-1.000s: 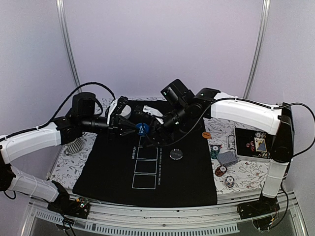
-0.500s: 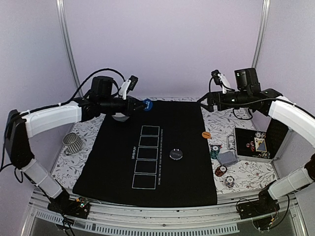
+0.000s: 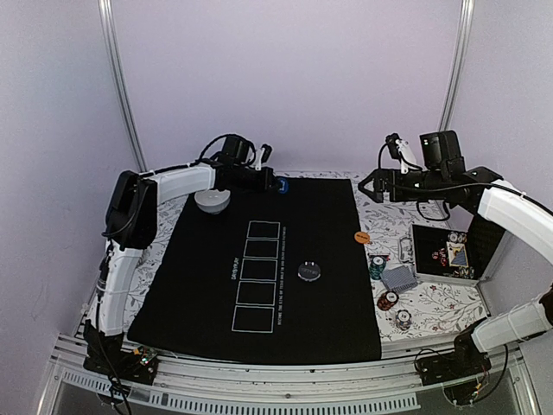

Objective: Distribute texas hold em gaming equipment
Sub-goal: Place the small blind button on the poker table mat, then pick up the big blind button from the center of the board.

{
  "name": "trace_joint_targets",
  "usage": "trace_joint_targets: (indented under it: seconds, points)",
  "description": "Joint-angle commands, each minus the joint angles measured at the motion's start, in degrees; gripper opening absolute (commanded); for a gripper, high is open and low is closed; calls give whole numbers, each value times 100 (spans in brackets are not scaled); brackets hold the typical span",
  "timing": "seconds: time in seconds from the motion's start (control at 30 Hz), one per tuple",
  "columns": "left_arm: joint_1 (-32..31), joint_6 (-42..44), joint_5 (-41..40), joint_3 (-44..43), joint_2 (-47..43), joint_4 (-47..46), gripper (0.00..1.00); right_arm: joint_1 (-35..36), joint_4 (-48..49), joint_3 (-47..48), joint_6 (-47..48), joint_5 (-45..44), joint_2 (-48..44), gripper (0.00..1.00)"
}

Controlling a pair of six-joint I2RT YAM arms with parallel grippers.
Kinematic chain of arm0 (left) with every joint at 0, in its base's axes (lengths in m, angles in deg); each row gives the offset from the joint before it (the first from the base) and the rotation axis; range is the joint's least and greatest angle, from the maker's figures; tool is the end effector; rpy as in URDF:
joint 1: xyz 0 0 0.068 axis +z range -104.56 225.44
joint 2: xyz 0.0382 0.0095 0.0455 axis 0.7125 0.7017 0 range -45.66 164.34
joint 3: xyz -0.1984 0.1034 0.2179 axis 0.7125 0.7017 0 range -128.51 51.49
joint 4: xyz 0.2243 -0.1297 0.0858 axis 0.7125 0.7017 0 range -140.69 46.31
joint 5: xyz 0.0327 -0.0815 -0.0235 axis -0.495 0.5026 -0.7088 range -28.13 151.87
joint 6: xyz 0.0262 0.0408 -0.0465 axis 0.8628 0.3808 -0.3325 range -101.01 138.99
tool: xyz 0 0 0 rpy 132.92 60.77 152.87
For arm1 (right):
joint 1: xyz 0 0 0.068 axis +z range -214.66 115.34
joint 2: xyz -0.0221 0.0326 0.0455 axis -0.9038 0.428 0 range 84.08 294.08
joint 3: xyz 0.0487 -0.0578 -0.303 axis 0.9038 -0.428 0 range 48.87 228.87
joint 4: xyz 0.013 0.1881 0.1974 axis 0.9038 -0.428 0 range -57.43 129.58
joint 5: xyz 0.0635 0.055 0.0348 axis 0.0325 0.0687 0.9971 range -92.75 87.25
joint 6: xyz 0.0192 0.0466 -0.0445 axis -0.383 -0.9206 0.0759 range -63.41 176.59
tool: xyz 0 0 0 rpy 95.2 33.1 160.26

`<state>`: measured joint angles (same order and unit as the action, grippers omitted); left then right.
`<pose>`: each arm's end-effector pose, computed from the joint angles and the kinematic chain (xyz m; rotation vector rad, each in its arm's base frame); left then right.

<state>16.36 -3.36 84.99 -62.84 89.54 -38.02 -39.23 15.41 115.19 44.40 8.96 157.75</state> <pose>0.5148 -0.3103 0.2244 0.3779 2.2274 -0.9369 0.2708 0.1409 0.3663 -0.3730 2.1356 0.6006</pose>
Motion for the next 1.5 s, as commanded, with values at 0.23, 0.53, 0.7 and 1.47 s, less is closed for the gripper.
trace_joint_targets:
  seconds: [0.23, 0.53, 0.7, 1.47]
  points:
    - [297, -659, -40, -534, 980, 393, 0, -28, -184, -15, -109, -141, 7, 99]
    - [406, -807, 67, -543, 1328, 450, 30, -28, -366, 169, -58, -160, 186, 99]
    - [432, -788, -10, -478, 1177, 562, 50, -29, -405, 225, -82, -150, 190, 99]
    - [-364, 1028, -2314, 2482, -3575, 21, 98, -196, -1751, 1969, 654, -1113, 3377, 95]
